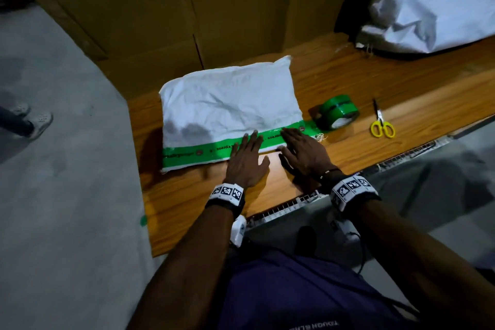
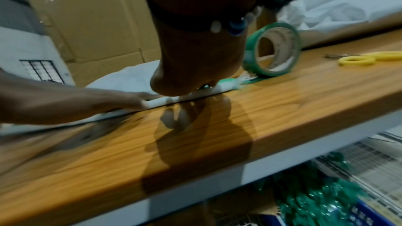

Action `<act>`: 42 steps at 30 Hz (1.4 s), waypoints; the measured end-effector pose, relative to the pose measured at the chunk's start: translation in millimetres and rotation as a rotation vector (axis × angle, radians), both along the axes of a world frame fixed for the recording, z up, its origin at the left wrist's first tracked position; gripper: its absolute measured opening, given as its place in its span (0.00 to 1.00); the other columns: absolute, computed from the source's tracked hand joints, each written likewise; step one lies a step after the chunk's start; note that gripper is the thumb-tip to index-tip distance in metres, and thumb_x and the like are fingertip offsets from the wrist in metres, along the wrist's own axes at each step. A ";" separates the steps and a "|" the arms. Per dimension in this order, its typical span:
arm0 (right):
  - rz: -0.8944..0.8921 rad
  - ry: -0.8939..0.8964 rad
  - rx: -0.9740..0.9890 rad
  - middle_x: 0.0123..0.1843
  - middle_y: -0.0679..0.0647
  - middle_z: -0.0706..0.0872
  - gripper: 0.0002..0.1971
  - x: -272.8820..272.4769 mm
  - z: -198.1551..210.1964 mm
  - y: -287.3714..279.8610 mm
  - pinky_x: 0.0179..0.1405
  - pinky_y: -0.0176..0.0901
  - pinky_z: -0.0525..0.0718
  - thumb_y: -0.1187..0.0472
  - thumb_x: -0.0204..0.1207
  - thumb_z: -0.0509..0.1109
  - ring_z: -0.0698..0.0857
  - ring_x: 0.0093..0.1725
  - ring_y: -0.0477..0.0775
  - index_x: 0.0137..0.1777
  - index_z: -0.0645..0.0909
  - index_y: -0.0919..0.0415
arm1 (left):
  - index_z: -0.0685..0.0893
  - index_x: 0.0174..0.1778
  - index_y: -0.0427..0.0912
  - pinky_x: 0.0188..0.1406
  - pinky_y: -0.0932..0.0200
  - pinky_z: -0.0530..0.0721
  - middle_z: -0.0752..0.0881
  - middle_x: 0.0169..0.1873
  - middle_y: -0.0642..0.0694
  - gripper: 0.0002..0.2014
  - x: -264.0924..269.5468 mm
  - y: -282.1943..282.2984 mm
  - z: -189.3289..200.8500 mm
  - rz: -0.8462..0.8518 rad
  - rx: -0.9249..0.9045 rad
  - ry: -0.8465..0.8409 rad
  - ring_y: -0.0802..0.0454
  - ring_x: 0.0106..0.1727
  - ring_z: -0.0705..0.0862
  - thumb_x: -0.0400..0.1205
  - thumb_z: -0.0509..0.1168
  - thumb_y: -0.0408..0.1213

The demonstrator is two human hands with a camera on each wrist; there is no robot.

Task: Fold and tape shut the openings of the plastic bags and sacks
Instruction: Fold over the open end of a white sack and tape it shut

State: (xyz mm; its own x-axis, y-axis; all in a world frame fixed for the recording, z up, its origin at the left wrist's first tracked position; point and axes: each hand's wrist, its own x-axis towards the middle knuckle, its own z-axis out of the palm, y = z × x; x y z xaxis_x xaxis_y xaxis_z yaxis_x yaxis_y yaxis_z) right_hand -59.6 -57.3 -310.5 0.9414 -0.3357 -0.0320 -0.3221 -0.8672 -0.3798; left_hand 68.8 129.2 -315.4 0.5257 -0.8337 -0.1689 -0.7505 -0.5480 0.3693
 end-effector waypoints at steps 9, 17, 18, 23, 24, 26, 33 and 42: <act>0.002 -0.041 0.057 0.88 0.58 0.72 0.33 -17.3 -5.9 -18.2 0.83 0.62 0.72 0.43 0.88 0.54 0.68 0.88 0.59 0.88 0.69 0.61 | 0.60 0.92 0.45 0.89 0.33 0.54 0.53 0.93 0.48 0.35 -11.8 -4.0 8.2 0.062 -0.010 -0.065 0.45 0.93 0.51 0.89 0.59 0.53; 0.158 -0.260 0.096 0.68 0.59 0.88 0.20 -87.0 34.6 -78.1 0.52 0.54 0.89 0.50 0.86 0.64 0.89 0.61 0.62 0.73 0.83 0.57 | 0.84 0.71 0.33 0.77 0.35 0.73 0.83 0.73 0.32 0.23 -47.3 -61.2 22.0 0.243 -0.127 -0.247 0.32 0.72 0.81 0.85 0.68 0.45; 0.134 -0.288 0.073 0.65 0.58 0.89 0.18 -97.7 36.8 -88.6 0.48 0.55 0.89 0.52 0.84 0.66 0.89 0.56 0.63 0.70 0.84 0.56 | 0.86 0.69 0.33 0.72 0.37 0.77 0.85 0.69 0.32 0.21 -52.1 -71.4 23.1 0.213 -0.197 -0.261 0.32 0.68 0.83 0.84 0.70 0.42; -0.332 -0.404 0.181 0.52 0.57 0.89 0.10 -137.1 21.6 -141.5 0.44 0.62 0.89 0.58 0.84 0.70 0.88 0.46 0.59 0.62 0.85 0.59 | 0.87 0.68 0.40 0.60 0.41 0.79 0.85 0.64 0.37 0.19 -69.8 -114.0 27.2 0.093 -0.261 -0.226 0.35 0.62 0.84 0.83 0.70 0.43; -0.453 -0.419 0.214 0.52 0.59 0.90 0.12 -142.0 19.8 -151.1 0.47 0.62 0.90 0.56 0.84 0.71 0.90 0.46 0.60 0.62 0.86 0.62 | 0.86 0.69 0.39 0.60 0.41 0.79 0.85 0.64 0.37 0.20 -71.4 -119.8 25.3 0.091 -0.245 -0.224 0.35 0.63 0.83 0.83 0.71 0.43; -0.604 -0.406 0.276 0.52 0.64 0.92 0.20 -146.7 15.6 -168.7 0.51 0.55 0.88 0.50 0.80 0.72 0.91 0.47 0.64 0.61 0.87 0.66 | 0.85 0.70 0.37 0.60 0.41 0.79 0.85 0.64 0.36 0.21 -71.8 -126.7 19.6 0.078 -0.227 -0.231 0.34 0.62 0.83 0.83 0.69 0.45; -0.692 -0.089 0.211 0.60 0.78 0.83 0.24 -123.9 16.7 -192.8 0.57 0.63 0.76 0.56 0.81 0.77 0.81 0.64 0.78 0.64 0.79 0.77 | 0.85 0.72 0.38 0.67 0.38 0.77 0.86 0.66 0.37 0.25 -77.3 -121.7 20.0 0.127 -0.232 -0.148 0.35 0.67 0.83 0.82 0.69 0.48; -0.557 0.239 0.110 0.58 0.74 0.86 0.14 -104.5 50.7 -214.9 0.45 0.54 0.75 0.62 0.76 0.80 0.86 0.59 0.76 0.53 0.83 0.71 | 0.93 0.55 0.46 0.64 0.43 0.70 0.94 0.50 0.43 0.15 -60.7 -131.5 37.8 0.057 -0.197 -0.310 0.41 0.55 0.90 0.86 0.62 0.47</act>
